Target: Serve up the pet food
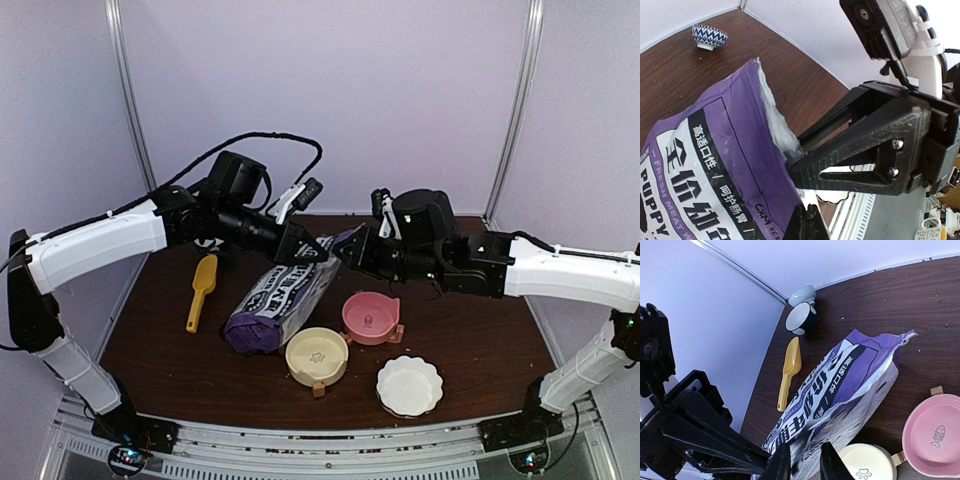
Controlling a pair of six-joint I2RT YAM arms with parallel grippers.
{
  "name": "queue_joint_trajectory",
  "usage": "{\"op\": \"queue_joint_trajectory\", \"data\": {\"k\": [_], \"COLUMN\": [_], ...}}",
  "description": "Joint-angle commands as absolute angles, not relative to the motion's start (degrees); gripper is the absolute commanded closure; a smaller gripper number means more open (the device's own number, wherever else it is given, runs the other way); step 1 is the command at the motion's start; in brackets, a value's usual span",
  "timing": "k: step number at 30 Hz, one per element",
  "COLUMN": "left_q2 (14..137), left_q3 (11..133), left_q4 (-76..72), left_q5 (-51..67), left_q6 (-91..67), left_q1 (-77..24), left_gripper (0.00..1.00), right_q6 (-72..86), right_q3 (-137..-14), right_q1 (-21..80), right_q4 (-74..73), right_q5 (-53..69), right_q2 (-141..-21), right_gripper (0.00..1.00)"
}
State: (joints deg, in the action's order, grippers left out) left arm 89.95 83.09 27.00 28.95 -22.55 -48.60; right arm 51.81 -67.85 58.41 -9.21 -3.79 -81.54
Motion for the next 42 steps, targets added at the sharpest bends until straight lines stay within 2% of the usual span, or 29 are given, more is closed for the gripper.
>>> {"op": "queue_joint_trajectory", "data": {"k": [1, 4, 8, 12, 19, 23, 26, 34, 36, 40, 42], "left_q2": [88.8, 88.8, 88.8, 88.9, 90.8, 92.6, 93.4, 95.9, 96.1, 96.2, 96.2], "left_q3": [83.3, 83.3, 83.1, 83.3, 88.1, 90.4, 91.1, 93.2, 93.1, 93.0, 92.9], "left_q4": [23.5, 23.4, 22.8, 22.7, 31.4, 34.8, 35.5, 38.3, 38.3, 38.3, 38.3], "left_q5": [31.1, 31.0, 30.6, 30.4, 22.0, 21.1, 21.2, 23.2, 23.9, 24.4, 24.3], "left_q6": [-21.2, -21.1, -21.2, -21.4, -21.2, -21.9, -22.0, -22.1, -22.2, -22.5, -22.5], "left_q1": [-49.6, -49.7, -49.6, -49.7, -49.7, -49.7, -49.7, -49.7, -49.7, -49.7, -49.7], "left_gripper": [1.00, 1.00, 1.00, 1.00, 1.00, 0.84, 0.77, 0.70, 0.74, 0.98, 1.00], "right_q6": [52.2, 52.4, 52.6, 51.9, 49.7, 48.7, 48.1, 46.8, 46.6, 45.7, 45.1], "right_q3": [-67.0, -67.1, -66.7, -66.2, -64.8, -64.7, -64.8, -64.8, -64.9, -64.8, -64.8], "right_q1": [58.2, 58.3, 58.4, 58.4, 58.4, 58.5, 58.5, 58.7, 58.7, 58.8, 58.8], "right_q4": [-8.3, -7.5, -6.8, -5.9, -3.4, -2.8, -2.7, -2.5, -2.3, -1.9, -2.0], "right_q5": [-3.2, -1.8, -1.2, -1.1, -0.8, -0.7, -0.6, -0.8, -0.8, -0.9, -0.7], "right_q2": [-83.4, -84.1, -84.3, -84.3, -83.2, -82.7, -82.6, -82.3, -82.3, -82.2, -82.1], "right_gripper": [0.77, 0.77, 0.83, 1.00, 1.00, 1.00, 1.00, 1.00, 1.00, 1.00, 1.00]}}
